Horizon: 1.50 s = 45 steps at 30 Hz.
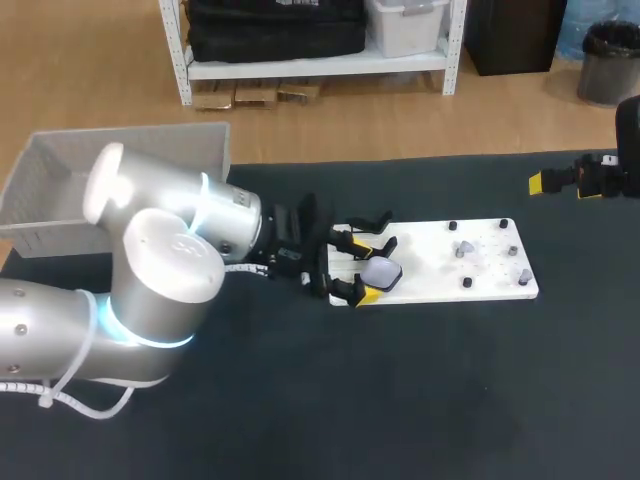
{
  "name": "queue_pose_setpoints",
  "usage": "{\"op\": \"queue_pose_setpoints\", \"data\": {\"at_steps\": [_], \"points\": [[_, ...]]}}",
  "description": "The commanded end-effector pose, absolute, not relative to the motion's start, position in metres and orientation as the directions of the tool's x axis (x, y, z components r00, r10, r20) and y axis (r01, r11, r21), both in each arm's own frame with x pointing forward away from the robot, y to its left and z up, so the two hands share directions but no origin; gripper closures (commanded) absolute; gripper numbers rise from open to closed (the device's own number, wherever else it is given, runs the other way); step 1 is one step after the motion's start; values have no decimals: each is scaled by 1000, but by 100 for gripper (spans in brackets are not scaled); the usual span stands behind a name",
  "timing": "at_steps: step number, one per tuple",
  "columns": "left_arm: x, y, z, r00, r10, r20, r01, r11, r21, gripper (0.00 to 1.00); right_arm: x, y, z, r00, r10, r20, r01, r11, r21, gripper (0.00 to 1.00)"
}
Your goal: Pick up each earbud case from the left stands, insert the matching earbuds, close the lid, and place the case in the box.
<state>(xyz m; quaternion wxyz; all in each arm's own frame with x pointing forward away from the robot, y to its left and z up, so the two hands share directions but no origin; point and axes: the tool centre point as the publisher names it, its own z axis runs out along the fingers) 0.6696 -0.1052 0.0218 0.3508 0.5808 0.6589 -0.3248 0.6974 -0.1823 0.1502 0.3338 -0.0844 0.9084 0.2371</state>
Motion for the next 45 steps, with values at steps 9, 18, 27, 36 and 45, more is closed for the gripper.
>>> {"op": "queue_pose_setpoints", "data": {"at_steps": [9,18,27,36,45], "points": [[672,-111,13,-86,512,-855,992,122,-26,20,698,-183,150,-763,3,-646,-315,871,377,0],[671,-115,13,-86,500,-862,993,118,-30,29,698,-183,150,-763,3,-646,-315,871,377,0],[671,-119,10,-93,491,-866,993,112,-44,60,698,-183,150,-763,3,-646,-315,871,377,0],[665,-118,14,-99,462,-881,993,103,-57,100,698,-183,150,-763,3,-646,-315,871,377,0],[661,-108,49,-44,433,-900,994,106,3,100,698,-183,150,-763,3,-646,-315,871,377,0]]}}
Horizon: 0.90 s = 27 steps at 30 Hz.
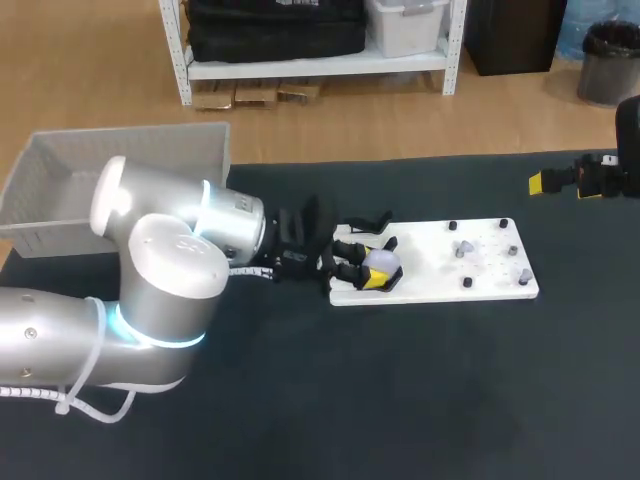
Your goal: Pick up each earbud case from the left stands, insert the matching earbuds, close the lid, and place the case in the box.
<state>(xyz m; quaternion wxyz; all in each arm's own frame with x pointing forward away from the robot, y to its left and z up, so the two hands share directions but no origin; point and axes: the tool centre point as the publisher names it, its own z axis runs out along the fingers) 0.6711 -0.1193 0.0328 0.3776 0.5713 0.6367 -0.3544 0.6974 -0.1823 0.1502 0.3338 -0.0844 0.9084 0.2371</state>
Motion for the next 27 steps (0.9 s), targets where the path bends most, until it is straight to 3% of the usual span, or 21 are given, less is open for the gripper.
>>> {"op": "queue_pose_setpoints", "data": {"at_steps": [1,7,13,27], "points": [[661,-106,56,-30,431,-902,995,103,16,100,698,-183,150,-763,3,-646,-315,871,377,0],[661,-107,86,27,447,-894,993,94,77,100,698,-183,150,-763,3,-646,-315,871,377,0],[676,-121,101,63,473,-879,986,109,129,100,690,-133,148,-784,-58,-618,-350,864,363,0],[708,-155,113,108,459,-882,988,46,145,100,661,-68,136,-790,-193,-582,-449,828,337,0]]}}
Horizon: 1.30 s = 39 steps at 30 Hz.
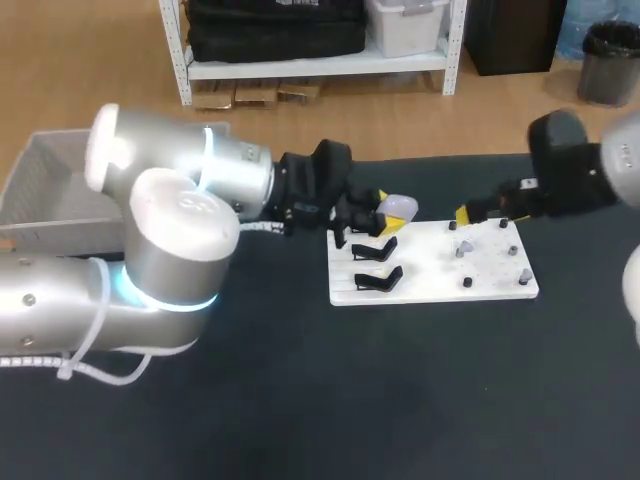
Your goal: Pick up each earbud case from the left stands, insert the matching earbuds, close the lid, and place the case in the box.
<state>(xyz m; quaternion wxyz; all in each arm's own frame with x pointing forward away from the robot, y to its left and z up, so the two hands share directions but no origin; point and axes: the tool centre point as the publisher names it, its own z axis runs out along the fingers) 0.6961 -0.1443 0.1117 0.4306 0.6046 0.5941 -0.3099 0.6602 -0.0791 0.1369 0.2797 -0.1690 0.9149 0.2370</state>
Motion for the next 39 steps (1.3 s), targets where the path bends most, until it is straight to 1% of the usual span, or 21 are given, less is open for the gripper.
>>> {"op": "queue_pose_setpoints", "data": {"at_steps": [1,8,16,26,33,39], "points": [[708,-157,114,115,462,-879,988,37,148,100,660,-66,135,-791,-196,-579,-451,826,338,0],[699,-167,116,142,455,-879,988,-7,155,100,664,-54,127,-799,-210,-564,-464,812,355,0],[686,-172,116,162,450,-878,986,-38,162,100,671,-52,130,-799,-207,-565,-460,815,352,0],[678,-165,110,146,428,-892,989,-35,145,100,676,-54,141,-785,-219,-580,-469,822,323,0],[687,-161,113,146,426,-893,988,-13,155,100,669,-47,142,-783,-233,-577,-484,811,329,0],[680,-161,120,169,419,-892,984,-21,177,100,668,-45,134,-794,-227,-564,-473,814,338,0]]}}
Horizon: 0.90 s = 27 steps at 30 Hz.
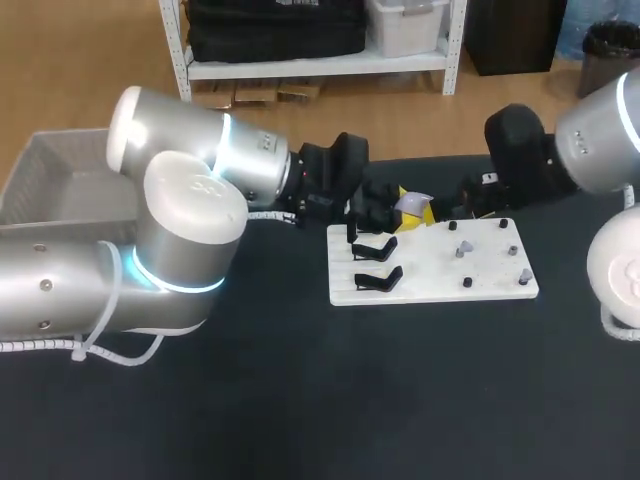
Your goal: Pick up each earbud case from the left stands, insert the matching earbuds, close the lid, and place the case in the box.
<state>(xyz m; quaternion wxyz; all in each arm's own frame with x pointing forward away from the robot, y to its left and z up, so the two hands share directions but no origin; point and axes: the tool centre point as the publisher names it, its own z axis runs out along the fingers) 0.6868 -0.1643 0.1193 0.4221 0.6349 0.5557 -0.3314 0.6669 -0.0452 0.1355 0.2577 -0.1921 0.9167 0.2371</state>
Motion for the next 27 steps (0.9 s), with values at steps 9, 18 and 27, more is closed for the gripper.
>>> {"op": "queue_pose_setpoints", "data": {"at_steps": [9,18,27], "points": [[671,-158,119,173,411,-895,984,-26,178,100,672,-47,142,-784,-223,-579,-470,823,318,0],[676,-154,114,112,325,-939,993,-14,114,100,664,-56,160,-731,-287,-619,-480,861,167,0],[668,-148,140,101,162,-982,995,-36,96,100,645,-103,152,-763,-376,-526,-420,907,-38,0]]}}
